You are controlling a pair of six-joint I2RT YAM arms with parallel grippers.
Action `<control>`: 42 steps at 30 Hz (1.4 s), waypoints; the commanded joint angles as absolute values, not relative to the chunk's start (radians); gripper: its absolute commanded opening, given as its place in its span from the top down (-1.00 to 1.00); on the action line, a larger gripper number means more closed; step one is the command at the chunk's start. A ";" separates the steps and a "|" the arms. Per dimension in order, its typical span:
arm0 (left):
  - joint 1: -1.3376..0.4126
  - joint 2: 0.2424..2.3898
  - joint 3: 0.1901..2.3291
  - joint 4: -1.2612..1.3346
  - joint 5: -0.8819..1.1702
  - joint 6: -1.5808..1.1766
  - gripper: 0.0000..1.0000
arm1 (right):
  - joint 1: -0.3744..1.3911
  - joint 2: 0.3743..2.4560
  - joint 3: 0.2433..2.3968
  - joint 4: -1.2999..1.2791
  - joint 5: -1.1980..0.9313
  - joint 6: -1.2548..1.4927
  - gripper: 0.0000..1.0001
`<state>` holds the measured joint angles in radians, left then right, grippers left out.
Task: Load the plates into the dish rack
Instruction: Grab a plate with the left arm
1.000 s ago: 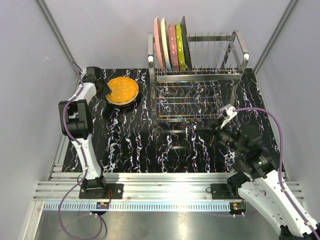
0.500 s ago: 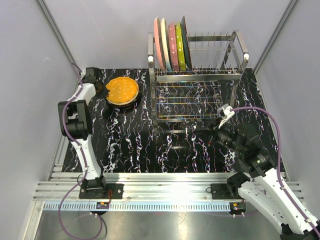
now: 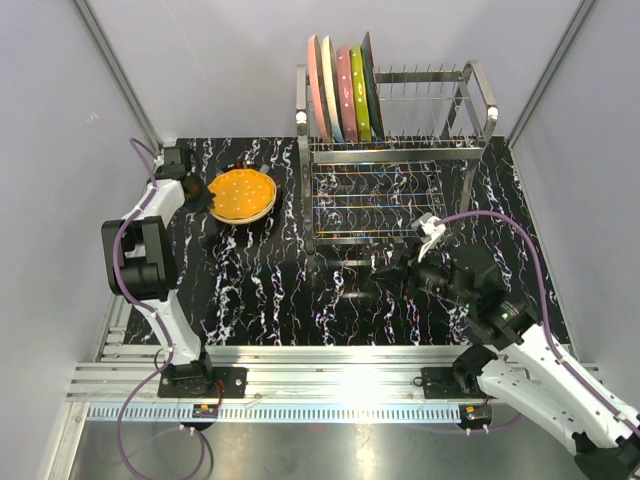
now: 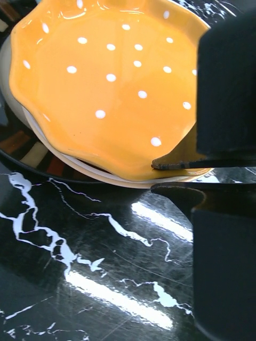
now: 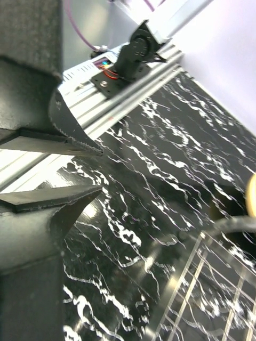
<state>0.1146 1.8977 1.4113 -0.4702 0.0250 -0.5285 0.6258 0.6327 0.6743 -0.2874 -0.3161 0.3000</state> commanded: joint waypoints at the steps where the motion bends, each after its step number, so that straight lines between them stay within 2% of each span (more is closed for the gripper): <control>1: 0.115 1.821 1.414 -0.457 0.084 -0.509 0.90 | 0.705 0.647 0.701 -0.268 -0.249 0.288 0.28; 3: 0.115 1.828 1.420 -0.469 0.097 -0.511 0.88 | 0.735 0.660 0.701 -0.267 -0.207 0.291 0.28; 5: 0.115 1.838 1.430 -0.479 0.101 -0.508 1.00 | 0.770 0.675 0.699 -0.265 -0.183 0.291 0.28; 10: 0.115 1.809 1.390 -0.480 0.118 -0.508 1.00 | 0.814 0.686 0.680 -0.249 -0.138 0.304 0.30; 22: 0.087 1.473 1.045 -0.403 0.120 -0.560 1.00 | 0.946 0.805 0.689 -0.164 -0.054 0.316 0.31; 42: 0.084 1.063 0.815 -0.469 0.163 -0.566 1.00 | 1.136 0.919 0.747 -0.138 0.077 0.315 0.31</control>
<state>0.0818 1.1591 0.8108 -0.5354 0.0937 -0.5472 1.0985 0.8993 0.6891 -0.1967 0.0452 0.3199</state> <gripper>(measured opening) 0.071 0.332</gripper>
